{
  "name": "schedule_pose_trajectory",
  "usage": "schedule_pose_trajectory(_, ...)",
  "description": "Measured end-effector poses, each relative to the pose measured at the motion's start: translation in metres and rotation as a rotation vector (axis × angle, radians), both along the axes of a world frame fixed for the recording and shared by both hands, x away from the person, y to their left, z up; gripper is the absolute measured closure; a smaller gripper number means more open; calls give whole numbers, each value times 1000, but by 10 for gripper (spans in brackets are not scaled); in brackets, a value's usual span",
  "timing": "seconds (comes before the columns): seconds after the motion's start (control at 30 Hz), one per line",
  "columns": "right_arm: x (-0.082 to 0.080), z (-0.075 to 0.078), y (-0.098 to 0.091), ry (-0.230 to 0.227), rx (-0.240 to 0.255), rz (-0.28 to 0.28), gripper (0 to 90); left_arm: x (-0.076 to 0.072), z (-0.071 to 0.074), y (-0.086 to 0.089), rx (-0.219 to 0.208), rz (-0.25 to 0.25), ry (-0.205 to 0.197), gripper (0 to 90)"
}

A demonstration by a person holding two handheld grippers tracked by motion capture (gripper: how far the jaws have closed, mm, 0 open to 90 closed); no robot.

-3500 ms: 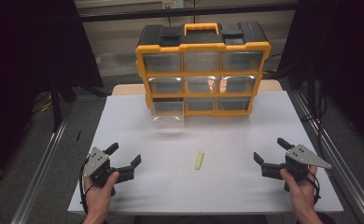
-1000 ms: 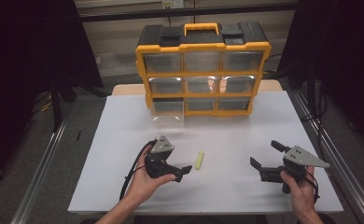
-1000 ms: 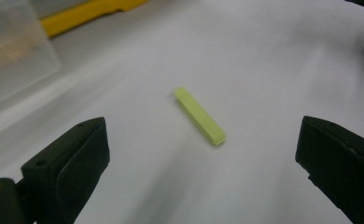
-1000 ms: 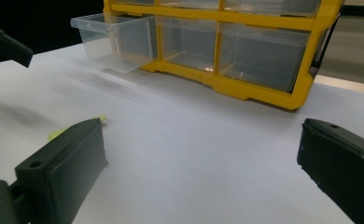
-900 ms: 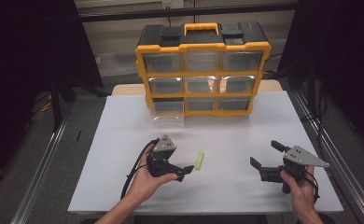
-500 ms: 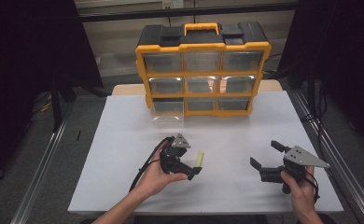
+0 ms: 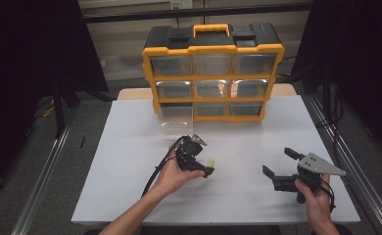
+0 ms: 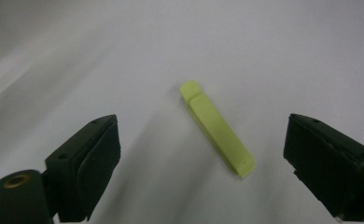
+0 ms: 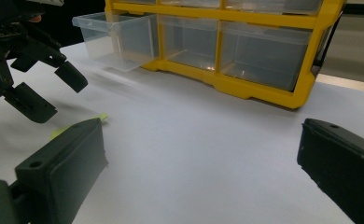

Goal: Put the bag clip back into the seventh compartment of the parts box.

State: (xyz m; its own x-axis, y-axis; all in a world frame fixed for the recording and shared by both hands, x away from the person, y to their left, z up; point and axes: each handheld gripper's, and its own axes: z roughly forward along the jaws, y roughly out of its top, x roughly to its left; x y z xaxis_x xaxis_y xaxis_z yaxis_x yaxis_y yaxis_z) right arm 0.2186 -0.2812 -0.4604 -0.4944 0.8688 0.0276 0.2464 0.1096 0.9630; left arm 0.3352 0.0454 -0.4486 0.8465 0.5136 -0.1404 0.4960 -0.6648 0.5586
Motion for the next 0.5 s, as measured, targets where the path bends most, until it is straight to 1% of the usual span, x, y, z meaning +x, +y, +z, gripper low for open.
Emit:
schedule_pose_trajectory(0.03,0,0,0,2,-1,4,7,1,1,1,37,-40,-1,138)
schedule_pose_trajectory(0.07,0,0,0,1,-6,9,7,1,0,2,46,-54,-11,139)
schedule_pose_trajectory(0.1,0,0,0,1,-6,9,7,1,1,2,49,-55,-2,139)
schedule_pose_trajectory(0.13,0,0,0,2,-5,10,7,3,0,3,63,-65,-3,149)
schedule_pose_trajectory(0.17,-1,0,0,2,-7,15,7,2,-1,1,47,-42,4,157)
schedule_pose_trajectory(0.2,-1,0,1,2,-9,16,7,4,-1,1,68,-61,8,170)
schedule_pose_trajectory(0.23,0,0,1,6,-9,15,7,4,-3,-1,71,-54,13,197)
schedule_pose_trajectory(0.27,0,0,1,6,-9,15,7,4,-4,-3,86,-68,19,197)
schedule_pose_trajectory(0.3,0,-1,1,4,-10,15,7,3,-5,-5,79,-50,28,265)
schedule_pose_trajectory(0.33,0,-1,1,2,-10,14,7,3,-7,-9,87,-41,26,293)
schedule_pose_trajectory(0.37,0,-1,1,2,-10,14,7,3,-7,-9,87,-41,26,282)
schedule_pose_trajectory(0.4,0,-1,1,2,-11,15,7,4,-8,-11,97,-58,36,297)
schedule_pose_trajectory(0.43,0,-1,1,2,-11,15,7,3,-10,-13,92,-53,38,297)
schedule_pose_trajectory(0.47,0,-1,1,5,-9,16,7,3,-11,-15,95,-51,43,315)
schedule_pose_trajectory(0.5,0,-1,1,6,-10,17,7,3,-11,-15,110,-54,41,325)
